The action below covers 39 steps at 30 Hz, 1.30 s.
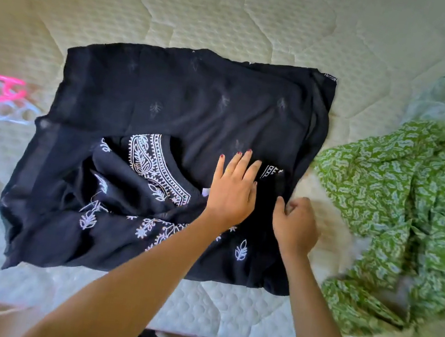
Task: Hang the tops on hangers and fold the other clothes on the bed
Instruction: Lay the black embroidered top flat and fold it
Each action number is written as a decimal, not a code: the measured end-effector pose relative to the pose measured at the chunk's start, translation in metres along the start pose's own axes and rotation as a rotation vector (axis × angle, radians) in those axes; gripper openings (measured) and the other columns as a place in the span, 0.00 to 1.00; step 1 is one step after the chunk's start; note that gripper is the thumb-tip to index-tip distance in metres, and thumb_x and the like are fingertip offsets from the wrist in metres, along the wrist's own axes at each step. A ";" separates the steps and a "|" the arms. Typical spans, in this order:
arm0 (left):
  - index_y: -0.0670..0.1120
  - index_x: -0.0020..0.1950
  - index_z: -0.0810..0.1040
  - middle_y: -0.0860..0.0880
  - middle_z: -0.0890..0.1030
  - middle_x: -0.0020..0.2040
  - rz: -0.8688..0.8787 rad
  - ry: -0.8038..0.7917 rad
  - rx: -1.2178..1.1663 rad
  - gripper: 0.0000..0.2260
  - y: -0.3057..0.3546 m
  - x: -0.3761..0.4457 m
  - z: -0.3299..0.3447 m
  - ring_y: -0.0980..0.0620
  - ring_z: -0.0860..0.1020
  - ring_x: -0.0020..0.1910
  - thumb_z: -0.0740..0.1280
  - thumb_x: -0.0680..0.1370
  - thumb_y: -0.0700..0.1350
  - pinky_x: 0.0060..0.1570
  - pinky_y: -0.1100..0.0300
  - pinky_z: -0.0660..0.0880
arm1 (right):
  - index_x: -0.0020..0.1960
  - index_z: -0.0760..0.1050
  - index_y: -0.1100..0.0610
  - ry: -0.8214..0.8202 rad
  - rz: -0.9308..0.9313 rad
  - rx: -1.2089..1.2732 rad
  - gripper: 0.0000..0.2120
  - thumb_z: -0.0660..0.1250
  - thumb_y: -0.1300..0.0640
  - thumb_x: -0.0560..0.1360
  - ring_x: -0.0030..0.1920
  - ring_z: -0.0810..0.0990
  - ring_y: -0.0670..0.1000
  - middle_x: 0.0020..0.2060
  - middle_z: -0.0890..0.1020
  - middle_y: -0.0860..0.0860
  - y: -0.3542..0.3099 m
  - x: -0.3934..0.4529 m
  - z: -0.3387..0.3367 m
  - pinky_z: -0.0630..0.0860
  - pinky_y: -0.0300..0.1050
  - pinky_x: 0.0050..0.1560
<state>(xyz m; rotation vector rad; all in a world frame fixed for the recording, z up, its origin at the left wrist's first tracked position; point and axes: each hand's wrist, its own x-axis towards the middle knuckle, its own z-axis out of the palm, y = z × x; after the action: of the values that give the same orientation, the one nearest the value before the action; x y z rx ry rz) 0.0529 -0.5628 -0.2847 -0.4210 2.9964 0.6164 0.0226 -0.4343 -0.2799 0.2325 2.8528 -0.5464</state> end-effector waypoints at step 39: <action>0.43 0.61 0.76 0.43 0.77 0.63 -0.295 0.132 0.047 0.19 -0.111 -0.156 -0.027 0.42 0.75 0.62 0.53 0.76 0.48 0.65 0.46 0.65 | 0.49 0.74 0.54 -0.183 -1.043 -0.224 0.20 0.69 0.46 0.61 0.45 0.75 0.55 0.46 0.77 0.50 -0.045 -0.157 0.036 0.71 0.49 0.44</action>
<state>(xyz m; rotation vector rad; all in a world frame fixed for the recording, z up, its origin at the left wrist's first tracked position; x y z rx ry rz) 0.2340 -0.6321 -0.2854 -0.9115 2.9732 0.5081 0.1712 -0.5066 -0.2578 -1.3125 2.6132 -0.3531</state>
